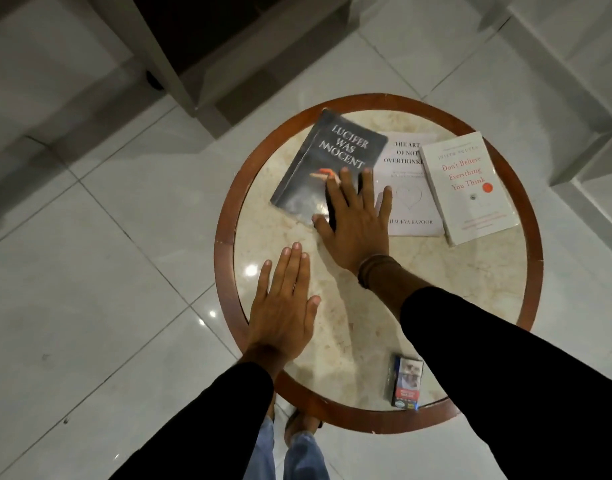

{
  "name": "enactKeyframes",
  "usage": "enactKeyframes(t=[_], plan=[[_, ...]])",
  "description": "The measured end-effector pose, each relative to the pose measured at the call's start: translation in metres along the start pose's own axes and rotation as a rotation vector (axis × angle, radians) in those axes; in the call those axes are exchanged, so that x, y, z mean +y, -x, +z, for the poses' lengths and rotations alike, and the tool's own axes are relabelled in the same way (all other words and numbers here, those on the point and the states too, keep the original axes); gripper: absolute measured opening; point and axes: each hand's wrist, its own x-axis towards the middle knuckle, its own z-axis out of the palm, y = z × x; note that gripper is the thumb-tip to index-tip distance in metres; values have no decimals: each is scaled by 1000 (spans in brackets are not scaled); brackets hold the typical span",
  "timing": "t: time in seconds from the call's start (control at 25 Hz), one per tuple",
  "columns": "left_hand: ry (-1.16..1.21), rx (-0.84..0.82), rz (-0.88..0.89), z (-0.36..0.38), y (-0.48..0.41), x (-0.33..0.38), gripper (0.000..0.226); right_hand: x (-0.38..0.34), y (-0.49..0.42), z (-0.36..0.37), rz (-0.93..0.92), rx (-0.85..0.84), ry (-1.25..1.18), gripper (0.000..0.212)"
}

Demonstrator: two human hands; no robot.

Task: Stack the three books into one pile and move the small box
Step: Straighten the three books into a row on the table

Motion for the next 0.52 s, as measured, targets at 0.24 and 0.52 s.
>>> enactKeyframes(t=[0.24,0.52], plan=[[-4,-7,-19,1,-1,-2,74,6,-8,-1,-217,-52,83,73],[22,18,-9,0,1,0,71,32,1,-2,-48,107,-43,69]])
